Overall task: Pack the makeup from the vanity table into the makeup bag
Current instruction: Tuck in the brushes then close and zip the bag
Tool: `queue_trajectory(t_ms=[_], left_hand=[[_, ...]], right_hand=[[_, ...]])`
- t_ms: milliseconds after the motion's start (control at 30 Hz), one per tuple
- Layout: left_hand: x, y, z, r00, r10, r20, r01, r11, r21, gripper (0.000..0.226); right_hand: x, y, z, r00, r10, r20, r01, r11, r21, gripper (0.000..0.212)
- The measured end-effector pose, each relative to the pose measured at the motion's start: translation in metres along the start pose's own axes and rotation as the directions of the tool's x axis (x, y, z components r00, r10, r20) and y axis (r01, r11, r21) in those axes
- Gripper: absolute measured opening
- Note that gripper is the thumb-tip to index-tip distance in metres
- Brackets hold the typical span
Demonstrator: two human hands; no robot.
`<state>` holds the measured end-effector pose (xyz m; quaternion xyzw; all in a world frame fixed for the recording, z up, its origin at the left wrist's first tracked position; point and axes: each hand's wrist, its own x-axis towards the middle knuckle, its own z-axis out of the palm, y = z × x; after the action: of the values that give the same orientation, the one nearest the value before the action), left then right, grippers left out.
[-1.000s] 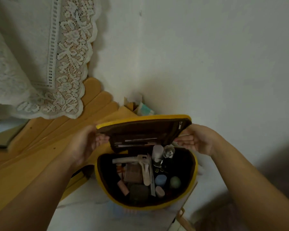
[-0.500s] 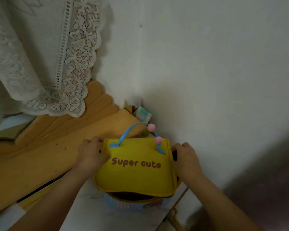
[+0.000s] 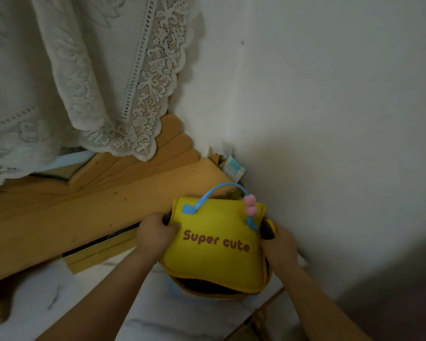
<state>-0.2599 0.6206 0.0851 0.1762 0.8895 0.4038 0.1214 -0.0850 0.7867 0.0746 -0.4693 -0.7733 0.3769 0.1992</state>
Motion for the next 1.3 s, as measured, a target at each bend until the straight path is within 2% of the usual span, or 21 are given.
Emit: queue_trajectory(t_ms=[200, 233, 333, 400, 500, 600, 733, 833, 900, 967, 1033, 1133, 1233, 1300], left_hand=[[-0.043, -0.010, 0.001, 0.991, -0.049, -0.123, 0.032, 0.990, -0.137, 0.009], [-0.050, -0.012, 0.002, 0.986, -0.076, -0.151, 0.055, 0.989, -0.138, 0.012], [-0.069, -0.014, 0.005, 0.965, -0.140, -0.220, 0.108, 0.983, -0.150, 0.029], [-0.083, -0.012, 0.008, 0.951, -0.189, -0.245, 0.153, 0.976, -0.156, 0.039], [-0.098, -0.013, 0.015, 0.943, -0.224, -0.247, 0.180, 0.965, -0.189, 0.038], [-0.105, -0.016, 0.012, 0.950, -0.208, -0.234, 0.158, 0.964, -0.216, 0.027], [-0.099, -0.036, -0.002, 0.944, -0.240, -0.226, 0.165, 0.937, -0.308, 0.038], [-0.083, -0.061, -0.006, 0.939, -0.297, -0.175, 0.213, 0.898, -0.386, 0.031], [-0.071, -0.078, -0.007, 0.931, -0.341, -0.128, 0.266, 0.877, -0.400, 0.020], [-0.059, -0.093, -0.007, 0.933, -0.357, -0.053, 0.309, 0.865, -0.395, 0.022], [-0.049, -0.099, -0.008, 0.941, -0.335, 0.041, 0.323, 0.860, -0.396, 0.037], [-0.036, -0.090, -0.018, 0.964, -0.197, 0.179, 0.257, 0.865, -0.431, 0.041], [-0.026, -0.080, -0.023, 0.954, -0.104, 0.280, 0.241, 0.824, -0.513, 0.033], [-0.017, -0.088, -0.022, 0.942, -0.056, 0.332, 0.209, 0.870, -0.446, 0.021]], right_hand=[[0.018, -0.009, 0.002, 0.995, -0.088, 0.038, 0.088, 0.996, 0.020, 0.032], [0.023, -0.012, 0.005, 0.993, -0.100, 0.062, 0.099, 0.995, 0.019, 0.033], [0.038, -0.024, 0.016, 0.982, -0.134, 0.132, 0.134, 0.991, 0.015, 0.011], [0.045, -0.033, 0.022, 0.969, -0.175, 0.173, 0.182, 0.983, -0.024, 0.012], [0.052, -0.039, 0.034, 0.949, -0.220, 0.226, 0.237, 0.970, -0.050, 0.012], [0.057, -0.037, 0.046, 0.959, -0.192, 0.209, 0.216, 0.971, -0.100, 0.005], [0.042, -0.037, 0.051, 0.952, -0.173, 0.254, 0.194, 0.979, -0.058, 0.019], [0.016, -0.043, 0.054, 0.959, -0.250, 0.135, 0.278, 0.920, -0.275, 0.054], [-0.013, -0.055, 0.058, 0.925, -0.376, 0.059, 0.376, 0.880, -0.290, 0.064], [-0.048, -0.068, 0.064, 0.878, -0.461, 0.128, 0.478, 0.860, -0.177, 0.064], [-0.077, -0.078, 0.075, 0.863, -0.428, 0.267, 0.459, 0.886, -0.064, 0.065], [-0.093, -0.084, 0.091, 0.853, -0.389, 0.347, 0.458, 0.877, -0.143, 0.075], [-0.093, -0.092, 0.095, 0.872, -0.343, 0.350, 0.427, 0.881, -0.201, 0.060], [-0.092, -0.092, 0.095, 0.882, -0.338, 0.329, 0.423, 0.875, -0.236, 0.058]])
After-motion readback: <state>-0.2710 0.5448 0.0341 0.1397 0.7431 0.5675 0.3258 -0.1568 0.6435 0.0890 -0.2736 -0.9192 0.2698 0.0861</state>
